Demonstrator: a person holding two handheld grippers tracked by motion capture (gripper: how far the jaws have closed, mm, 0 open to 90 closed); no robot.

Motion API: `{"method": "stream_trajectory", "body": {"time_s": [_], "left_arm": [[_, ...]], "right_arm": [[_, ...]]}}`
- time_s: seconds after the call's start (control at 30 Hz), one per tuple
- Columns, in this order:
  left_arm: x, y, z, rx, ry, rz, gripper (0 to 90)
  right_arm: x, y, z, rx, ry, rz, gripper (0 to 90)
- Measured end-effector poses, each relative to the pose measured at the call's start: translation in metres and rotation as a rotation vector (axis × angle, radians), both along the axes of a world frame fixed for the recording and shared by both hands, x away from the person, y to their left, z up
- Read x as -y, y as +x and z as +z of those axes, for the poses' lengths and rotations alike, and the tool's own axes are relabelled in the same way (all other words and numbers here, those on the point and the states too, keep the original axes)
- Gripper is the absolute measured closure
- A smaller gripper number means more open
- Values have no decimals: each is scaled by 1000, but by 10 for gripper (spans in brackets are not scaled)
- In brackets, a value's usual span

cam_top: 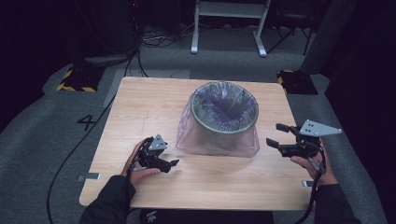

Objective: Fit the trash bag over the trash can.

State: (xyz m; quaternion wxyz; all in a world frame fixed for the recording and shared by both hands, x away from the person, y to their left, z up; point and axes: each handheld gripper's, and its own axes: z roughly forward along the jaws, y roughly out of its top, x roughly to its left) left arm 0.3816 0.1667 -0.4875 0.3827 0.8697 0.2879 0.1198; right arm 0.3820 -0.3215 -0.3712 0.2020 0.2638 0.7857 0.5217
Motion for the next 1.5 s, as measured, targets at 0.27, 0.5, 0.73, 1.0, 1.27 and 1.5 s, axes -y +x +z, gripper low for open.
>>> {"method": "stream_trajectory", "body": {"time_s": [0.27, 0.5, 0.73, 1.0, 1.27, 1.5], "left_arm": [[1, -5, -8, -25, 4, 2, 159], [-2, -7, -13, -39, 16, 9, 159], [-1, -7, -16, -25, 15, 7, 156], [1, -7, -16, -21, 27, 10, 148], [1, -7, -16, -21, 27, 10, 147], [1, -7, -16, -21, 27, 10, 147]], "right_arm": [[-27, 20, 51, 75, -23, 9, 272], [-57, 40, 65, 74, -55, 39, 273], [-80, 57, 68, 51, -118, 34, 272], [-107, 75, 67, 21, -175, 41, 277], [-132, 87, 58, -22, -240, 66, 280], [-141, 94, 51, -61, -316, 54, 285]]}}
